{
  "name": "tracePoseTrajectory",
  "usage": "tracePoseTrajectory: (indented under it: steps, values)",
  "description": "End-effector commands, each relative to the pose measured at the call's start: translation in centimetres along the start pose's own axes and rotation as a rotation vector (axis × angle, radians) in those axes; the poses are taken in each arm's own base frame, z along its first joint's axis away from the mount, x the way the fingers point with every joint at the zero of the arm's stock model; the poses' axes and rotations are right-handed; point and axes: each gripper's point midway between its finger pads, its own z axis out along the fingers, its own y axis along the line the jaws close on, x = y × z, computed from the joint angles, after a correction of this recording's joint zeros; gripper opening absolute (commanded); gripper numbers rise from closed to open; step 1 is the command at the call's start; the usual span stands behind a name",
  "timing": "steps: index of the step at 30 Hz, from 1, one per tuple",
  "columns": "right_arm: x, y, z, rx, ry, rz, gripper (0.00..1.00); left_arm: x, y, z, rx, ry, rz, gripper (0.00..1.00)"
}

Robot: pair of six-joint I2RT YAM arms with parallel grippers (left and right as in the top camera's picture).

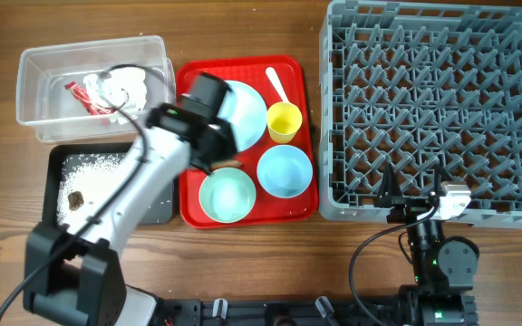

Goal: Sort waste into correct bins and load items into the dishwasher rack
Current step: 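Grasp the brown stick on the red tray with the left gripper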

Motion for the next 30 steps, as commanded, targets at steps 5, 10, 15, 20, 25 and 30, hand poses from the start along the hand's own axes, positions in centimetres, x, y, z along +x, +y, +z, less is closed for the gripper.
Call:
tracePoseTrajectory:
  steps: [5,10,15,20,25,30]
  values:
    - [-0.1,0.1,0.0,-0.011,-0.003,0.007,1.00,-2.0,7.2,1.7,-0.144,-0.157,-0.720,0.37]
    - [-0.1,0.2,0.0,-0.011,-0.003,0.007,1.00,-0.6,8.4,4.3,-0.140,-0.161,-0.771,0.41]
    - [-0.1,0.2,0.0,-0.011,-0.003,0.007,1.00,-0.7,8.4,5.4,-0.106,-0.185,-0.771,0.46]
    - [-0.1,0.1,0.0,-0.011,-0.003,0.007,1.00,-0.2,7.0,6.1,-0.097,-0.176,-0.730,0.49]
    - [-0.1,0.1,0.0,-0.011,-0.003,0.007,1.00,0.1,7.1,7.7,-0.124,-0.165,-0.745,0.49]
    - [-0.1,0.2,0.0,-0.011,-0.003,0.007,1.00,0.0,7.6,7.6,-0.147,-0.184,-0.743,0.35]
